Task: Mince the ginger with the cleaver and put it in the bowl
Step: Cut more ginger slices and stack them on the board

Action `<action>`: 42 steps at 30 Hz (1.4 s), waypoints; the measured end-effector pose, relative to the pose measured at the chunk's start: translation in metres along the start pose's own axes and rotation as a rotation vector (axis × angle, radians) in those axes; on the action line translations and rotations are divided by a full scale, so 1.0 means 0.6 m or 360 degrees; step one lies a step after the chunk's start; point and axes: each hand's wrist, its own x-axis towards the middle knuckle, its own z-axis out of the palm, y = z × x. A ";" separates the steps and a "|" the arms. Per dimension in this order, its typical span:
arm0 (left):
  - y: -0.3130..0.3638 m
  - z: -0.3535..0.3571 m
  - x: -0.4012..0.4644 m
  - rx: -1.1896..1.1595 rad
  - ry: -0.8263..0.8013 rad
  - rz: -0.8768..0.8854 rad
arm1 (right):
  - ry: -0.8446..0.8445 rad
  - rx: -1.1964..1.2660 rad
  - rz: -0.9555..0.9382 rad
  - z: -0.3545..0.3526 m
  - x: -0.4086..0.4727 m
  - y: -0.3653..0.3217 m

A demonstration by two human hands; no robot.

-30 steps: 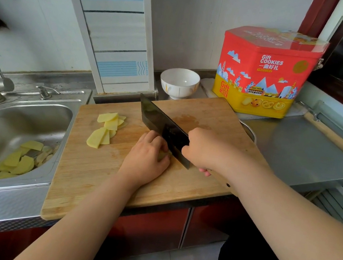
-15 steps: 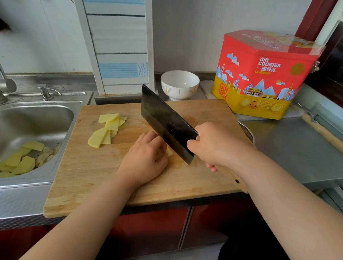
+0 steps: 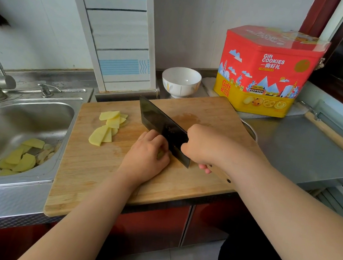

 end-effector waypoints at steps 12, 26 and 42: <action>-0.001 -0.007 -0.015 -0.0021 0.0034 -0.0028 | 0.0128 0.0278 -0.0082 -0.014 -0.013 0.038; -0.002 -0.004 -0.012 -0.0061 0.0059 -0.0019 | -0.0012 -0.0080 -0.0058 -0.014 -0.016 -0.008; -0.004 -0.012 -0.020 -0.0157 0.0150 -0.0068 | 0.0120 0.0251 -0.0123 -0.011 -0.017 0.030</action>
